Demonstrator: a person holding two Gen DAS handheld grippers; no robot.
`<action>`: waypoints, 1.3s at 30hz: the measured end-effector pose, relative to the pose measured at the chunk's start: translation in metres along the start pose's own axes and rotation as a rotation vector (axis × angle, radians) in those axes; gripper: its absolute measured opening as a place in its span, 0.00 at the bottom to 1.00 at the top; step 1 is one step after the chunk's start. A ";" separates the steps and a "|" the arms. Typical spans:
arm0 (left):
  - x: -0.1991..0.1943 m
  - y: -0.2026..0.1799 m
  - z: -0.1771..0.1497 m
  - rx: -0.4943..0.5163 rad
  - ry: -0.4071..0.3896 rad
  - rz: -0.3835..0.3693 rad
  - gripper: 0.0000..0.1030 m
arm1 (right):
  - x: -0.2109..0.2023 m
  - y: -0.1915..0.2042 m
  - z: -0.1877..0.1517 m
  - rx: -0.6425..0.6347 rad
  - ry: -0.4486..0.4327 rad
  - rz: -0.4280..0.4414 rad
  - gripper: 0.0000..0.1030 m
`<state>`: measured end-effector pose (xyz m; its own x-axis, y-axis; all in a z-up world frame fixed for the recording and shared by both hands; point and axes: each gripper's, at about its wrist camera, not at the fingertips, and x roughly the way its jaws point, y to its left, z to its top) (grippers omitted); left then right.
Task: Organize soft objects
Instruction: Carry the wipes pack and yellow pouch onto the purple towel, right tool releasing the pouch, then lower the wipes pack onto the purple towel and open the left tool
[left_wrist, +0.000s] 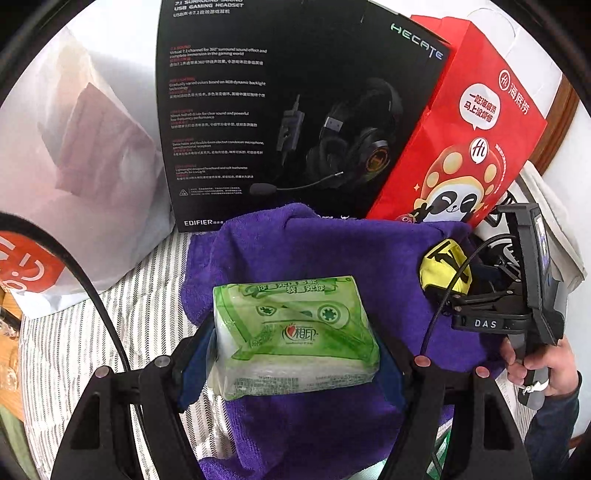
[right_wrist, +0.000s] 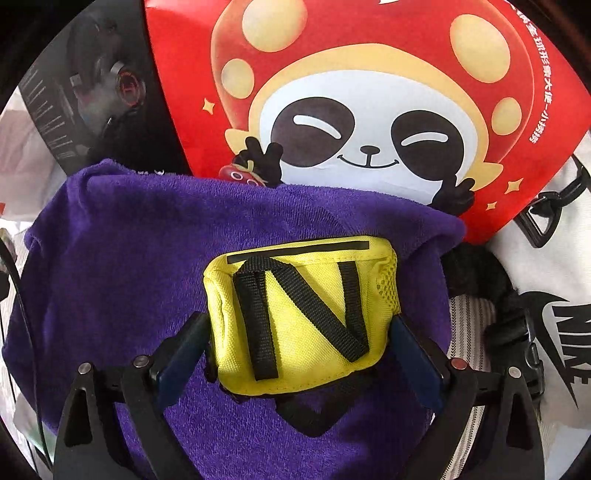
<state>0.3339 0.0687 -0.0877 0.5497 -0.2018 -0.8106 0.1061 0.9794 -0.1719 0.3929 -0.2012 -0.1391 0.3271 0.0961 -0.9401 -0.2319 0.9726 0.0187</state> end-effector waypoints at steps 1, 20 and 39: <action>0.001 -0.001 0.000 0.001 0.001 -0.002 0.72 | 0.000 0.000 -0.001 -0.007 0.006 0.001 0.95; 0.064 -0.021 0.016 0.043 0.100 0.057 0.72 | -0.037 -0.025 -0.029 0.018 -0.044 0.051 0.96; 0.110 -0.055 0.026 0.100 0.212 0.175 0.85 | -0.114 -0.051 -0.115 0.106 -0.107 0.069 0.96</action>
<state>0.4100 -0.0069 -0.1528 0.3828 -0.0163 -0.9237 0.1116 0.9933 0.0287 0.2622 -0.2865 -0.0717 0.4107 0.1794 -0.8940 -0.1605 0.9794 0.1228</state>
